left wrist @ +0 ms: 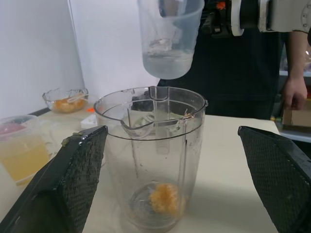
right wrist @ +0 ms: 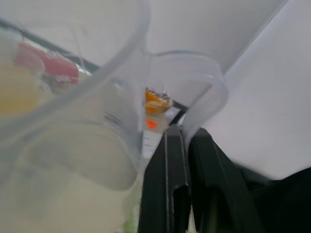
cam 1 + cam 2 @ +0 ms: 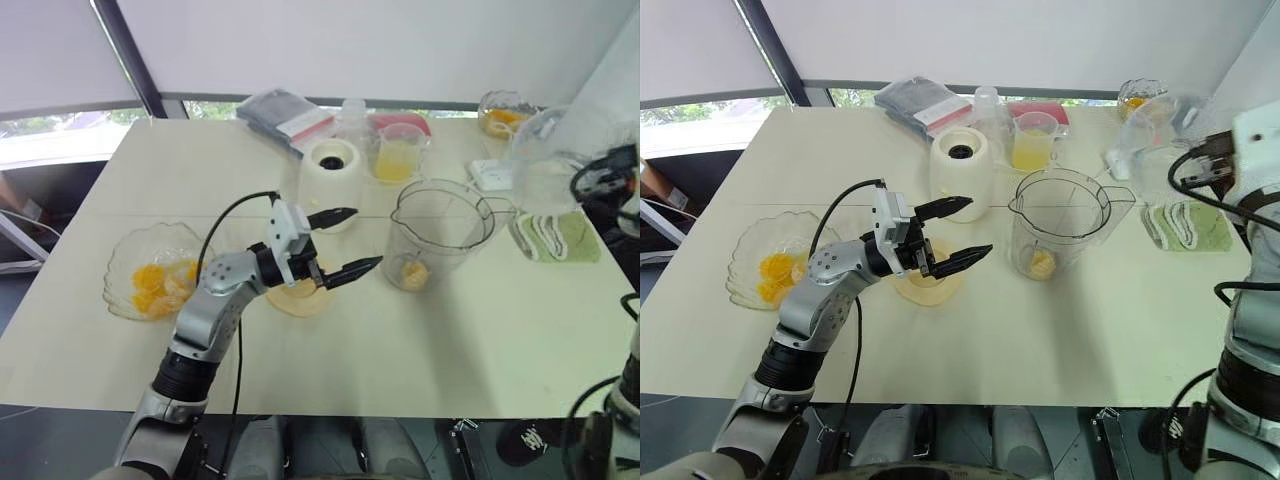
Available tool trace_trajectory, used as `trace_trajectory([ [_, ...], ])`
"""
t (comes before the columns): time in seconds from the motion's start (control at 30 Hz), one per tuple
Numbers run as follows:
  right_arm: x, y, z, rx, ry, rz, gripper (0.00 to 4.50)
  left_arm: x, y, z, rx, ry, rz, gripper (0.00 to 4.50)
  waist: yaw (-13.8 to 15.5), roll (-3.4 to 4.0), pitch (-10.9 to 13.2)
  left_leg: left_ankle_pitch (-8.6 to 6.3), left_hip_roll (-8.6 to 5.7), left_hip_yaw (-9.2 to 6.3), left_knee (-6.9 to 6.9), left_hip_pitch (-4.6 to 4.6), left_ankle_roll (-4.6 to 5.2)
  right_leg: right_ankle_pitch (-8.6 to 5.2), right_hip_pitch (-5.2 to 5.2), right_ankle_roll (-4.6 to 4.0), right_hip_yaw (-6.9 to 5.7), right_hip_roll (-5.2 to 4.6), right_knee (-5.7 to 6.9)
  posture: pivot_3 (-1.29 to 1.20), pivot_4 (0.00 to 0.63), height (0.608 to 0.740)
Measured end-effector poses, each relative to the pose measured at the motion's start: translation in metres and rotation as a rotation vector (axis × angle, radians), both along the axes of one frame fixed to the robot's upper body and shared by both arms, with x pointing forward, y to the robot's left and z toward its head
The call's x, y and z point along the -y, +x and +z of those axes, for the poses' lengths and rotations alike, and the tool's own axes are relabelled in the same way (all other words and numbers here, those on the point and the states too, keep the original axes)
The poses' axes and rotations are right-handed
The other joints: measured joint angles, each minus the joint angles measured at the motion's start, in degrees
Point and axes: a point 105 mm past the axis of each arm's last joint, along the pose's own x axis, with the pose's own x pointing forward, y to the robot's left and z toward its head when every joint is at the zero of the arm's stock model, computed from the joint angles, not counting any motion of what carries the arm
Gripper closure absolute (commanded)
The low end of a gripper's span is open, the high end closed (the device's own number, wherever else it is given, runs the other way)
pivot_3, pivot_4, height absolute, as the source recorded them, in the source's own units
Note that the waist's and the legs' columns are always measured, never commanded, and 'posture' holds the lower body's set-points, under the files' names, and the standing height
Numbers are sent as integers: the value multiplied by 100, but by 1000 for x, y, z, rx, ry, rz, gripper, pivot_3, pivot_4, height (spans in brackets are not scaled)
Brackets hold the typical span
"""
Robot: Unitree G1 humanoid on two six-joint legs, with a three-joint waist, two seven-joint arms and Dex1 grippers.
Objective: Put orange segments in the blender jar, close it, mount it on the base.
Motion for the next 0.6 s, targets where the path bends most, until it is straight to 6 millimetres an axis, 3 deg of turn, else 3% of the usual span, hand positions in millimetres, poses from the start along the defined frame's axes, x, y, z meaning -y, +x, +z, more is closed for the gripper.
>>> trace_trajectory([
  [0.17, 15, -15, -18, 69, 248, -86, 4458, 0, 0, 0, 0, 4, 0, 0, 5, 0, -1, 1, -3, -5, 0, 2, -2, -1, -1, -1, -1, 4, 10, 0, 150, 740],
  [0.37, 43, -43, -91, 59, 396, -229, 4458, -2, 0, -3, -8, 18, 4, 0, -6, -7, -8, 2, -7, 2, 0, 1, -2, -1, -2, 1, 5, -2, 10, 0, 150, 740],
  [0.47, 59, -53, -115, 66, 435, -296, 4458, -4, 1, -3, -7, 27, 8, 0, -28, -5, -9, 6, -12, 10, 2, 7, -9, -1, -1, 1, 15, -2, 11, 0, 150, 740],
  [0.6, 75, -58, -133, 86, 420, -348, 4458, -5, 0, -4, -6, 35, 11, 0, -57, -5, -9, 9, -11, 8, 1, 15, -12, -2, 1, -1, 17, 8, 17, 0, 150, 740],
])
